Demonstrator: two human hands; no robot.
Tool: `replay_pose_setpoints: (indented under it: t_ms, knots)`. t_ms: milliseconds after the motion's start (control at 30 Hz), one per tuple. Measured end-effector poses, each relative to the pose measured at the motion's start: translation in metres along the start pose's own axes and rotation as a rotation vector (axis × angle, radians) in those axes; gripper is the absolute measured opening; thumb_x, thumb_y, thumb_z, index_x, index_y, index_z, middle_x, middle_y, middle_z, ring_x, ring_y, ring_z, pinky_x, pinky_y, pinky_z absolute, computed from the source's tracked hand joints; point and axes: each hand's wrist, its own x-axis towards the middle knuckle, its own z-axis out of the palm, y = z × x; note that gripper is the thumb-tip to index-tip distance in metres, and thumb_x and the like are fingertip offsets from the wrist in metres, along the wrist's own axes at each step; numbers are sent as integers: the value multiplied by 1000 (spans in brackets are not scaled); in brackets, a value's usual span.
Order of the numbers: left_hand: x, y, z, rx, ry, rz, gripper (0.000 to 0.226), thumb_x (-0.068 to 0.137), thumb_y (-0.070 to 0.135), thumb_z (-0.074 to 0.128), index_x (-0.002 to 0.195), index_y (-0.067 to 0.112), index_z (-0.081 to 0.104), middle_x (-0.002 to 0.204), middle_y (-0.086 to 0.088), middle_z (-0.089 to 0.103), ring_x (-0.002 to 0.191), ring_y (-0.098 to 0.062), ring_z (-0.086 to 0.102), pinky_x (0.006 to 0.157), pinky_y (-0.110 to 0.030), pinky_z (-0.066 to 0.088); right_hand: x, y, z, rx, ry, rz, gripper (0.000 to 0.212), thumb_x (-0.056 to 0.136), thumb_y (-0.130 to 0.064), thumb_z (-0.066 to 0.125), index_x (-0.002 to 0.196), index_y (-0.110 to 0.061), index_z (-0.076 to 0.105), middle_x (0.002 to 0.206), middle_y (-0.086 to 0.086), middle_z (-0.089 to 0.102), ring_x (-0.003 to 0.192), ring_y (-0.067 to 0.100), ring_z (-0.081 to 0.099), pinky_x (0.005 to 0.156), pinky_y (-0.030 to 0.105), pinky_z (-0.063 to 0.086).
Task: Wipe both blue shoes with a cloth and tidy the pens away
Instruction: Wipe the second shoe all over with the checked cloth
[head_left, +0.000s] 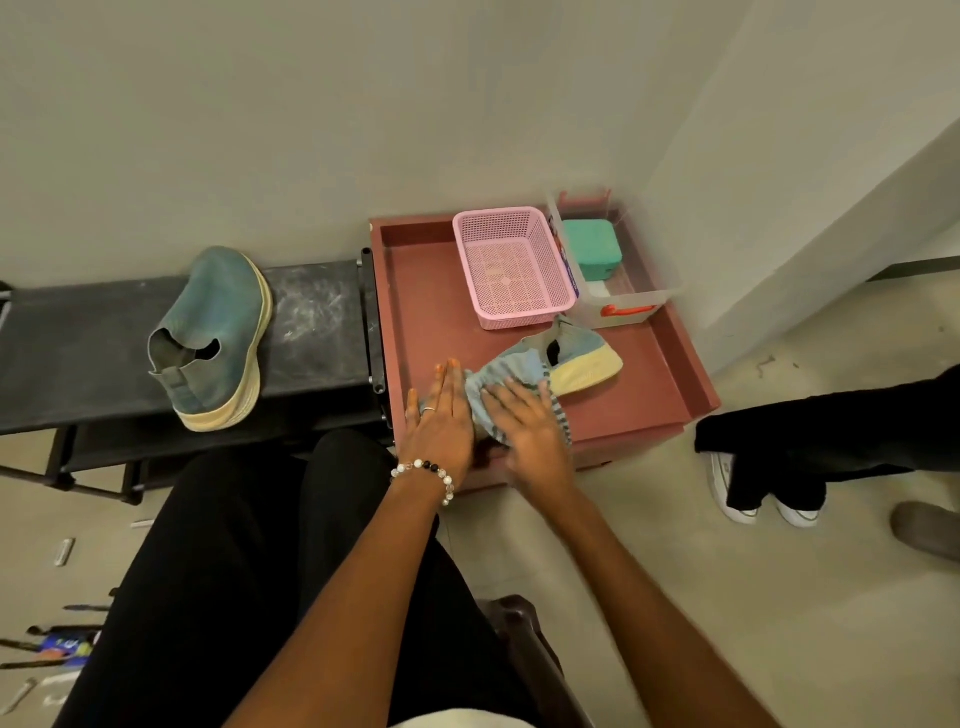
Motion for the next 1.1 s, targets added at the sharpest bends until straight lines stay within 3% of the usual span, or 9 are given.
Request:
replay_pose_setpoints:
  t_ms: [100,233,400,500,567,700,833,933,1100]
  knots:
    - [1,-1,-1,-14,-27,15,82,100,33,42,149,4,-18,161,-6,-12,147,-17,-13,117,-45,-5,-1,59,-21,-81,-148,-144,56,72,-2,40,124,-10,59,123,8,62,117,26,50,108,52,22]
    - [3,-2,-1,-27,-29,15,88,97,40,45,149,5,-16,161,-6,-7,148,-16,-11,119,-46,-4,6,116,-39,-115,-143,39,50,71,2,47,117,-3,64,119,18,63,114,36,56,102,62,22]
    - [3,-2,-1,-80,-5,-13,87,97,37,47,150,7,-14,162,-6,-5,148,-15,-10,120,-46,-3,-9,120,-58,-134,-229,678,42,79,15,50,118,5,61,117,26,61,106,39,57,93,36,41]
    - [4,-1,-1,-67,-19,-1,86,97,37,47,150,6,-14,161,-5,-6,147,-16,-12,118,-48,-5,-38,87,-34,20,-235,675,44,79,15,54,121,3,61,126,22,58,109,33,58,96,30,44]
    - [5,0,-1,-31,-38,3,85,98,38,46,150,7,-14,161,-5,-9,147,-16,-14,117,-49,-6,-44,68,-17,166,-63,690,57,69,21,48,120,1,62,121,16,62,108,29,59,98,32,43]
    - [6,-3,-4,-3,-97,57,78,100,33,42,152,11,-11,161,-2,-10,147,-17,-16,115,-50,-10,-24,26,-24,721,373,1208,32,81,10,39,79,-9,65,75,2,60,75,23,56,63,25,48]
    - [12,-4,-5,101,-185,202,74,99,26,48,154,17,1,162,1,1,148,-16,-5,115,-45,-12,-17,36,-50,978,785,1350,32,79,8,42,80,-14,64,82,5,66,78,22,64,71,32,54]
    - [15,-4,-2,320,-186,270,69,98,9,45,154,17,6,162,1,5,149,-18,-1,116,-47,-7,-23,57,-63,895,944,1294,35,75,2,41,94,-10,67,94,8,68,85,21,66,75,30,54]
    - [10,-9,7,382,-305,143,65,96,-8,30,153,8,3,162,-6,-5,148,-28,-6,119,-50,2,-30,89,-72,430,889,1235,30,84,-14,46,105,0,62,101,17,66,92,28,61,79,32,47]
